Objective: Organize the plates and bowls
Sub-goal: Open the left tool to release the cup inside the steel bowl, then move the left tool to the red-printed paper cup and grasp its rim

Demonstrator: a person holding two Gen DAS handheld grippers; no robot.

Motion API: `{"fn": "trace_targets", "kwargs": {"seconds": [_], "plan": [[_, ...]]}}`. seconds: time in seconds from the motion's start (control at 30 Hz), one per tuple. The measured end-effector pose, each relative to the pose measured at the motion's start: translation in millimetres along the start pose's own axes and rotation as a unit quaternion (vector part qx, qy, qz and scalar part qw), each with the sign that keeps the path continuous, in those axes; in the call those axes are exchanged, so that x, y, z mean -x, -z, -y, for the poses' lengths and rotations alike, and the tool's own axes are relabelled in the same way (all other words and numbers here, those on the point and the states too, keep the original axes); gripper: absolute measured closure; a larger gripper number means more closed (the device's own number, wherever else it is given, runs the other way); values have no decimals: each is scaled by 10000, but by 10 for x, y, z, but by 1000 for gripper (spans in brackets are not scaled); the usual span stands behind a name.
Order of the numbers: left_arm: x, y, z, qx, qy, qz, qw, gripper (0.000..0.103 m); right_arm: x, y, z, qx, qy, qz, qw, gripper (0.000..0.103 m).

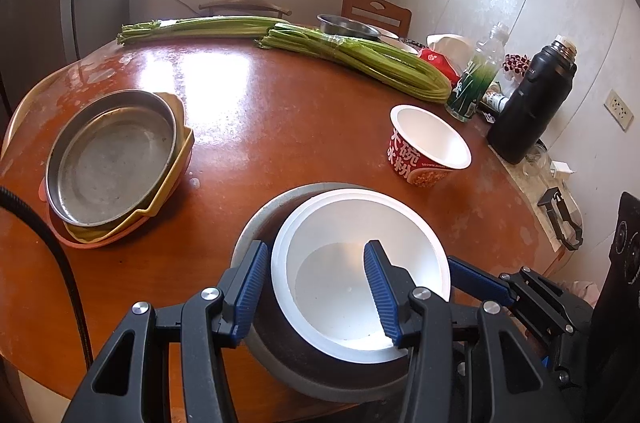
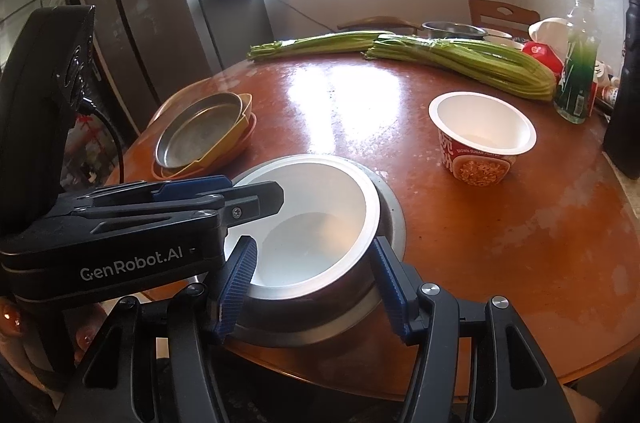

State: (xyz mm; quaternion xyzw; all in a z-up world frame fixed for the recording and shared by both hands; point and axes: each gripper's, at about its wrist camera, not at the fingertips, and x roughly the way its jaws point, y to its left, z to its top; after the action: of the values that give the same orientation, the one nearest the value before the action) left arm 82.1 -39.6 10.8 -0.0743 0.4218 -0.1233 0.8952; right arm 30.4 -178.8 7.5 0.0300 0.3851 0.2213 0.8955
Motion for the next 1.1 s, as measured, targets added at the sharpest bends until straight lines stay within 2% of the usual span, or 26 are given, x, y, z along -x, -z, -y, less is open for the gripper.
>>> {"fn": "trace_targets", "kwargs": {"seconds": [0.4, 0.73, 1.1], "plan": [[157, -28, 43, -9, -17, 230, 9997, 53, 116, -39, 178, -301, 16, 313, 9991, 42], [110, -141, 179, -95, 47, 271, 9996, 52, 150, -62, 407, -567, 98, 429, 9974, 42], [-240, -451, 463, -389, 168, 77, 9991, 52, 137, -253, 1044, -1073, 593, 579, 9908, 42]]}}
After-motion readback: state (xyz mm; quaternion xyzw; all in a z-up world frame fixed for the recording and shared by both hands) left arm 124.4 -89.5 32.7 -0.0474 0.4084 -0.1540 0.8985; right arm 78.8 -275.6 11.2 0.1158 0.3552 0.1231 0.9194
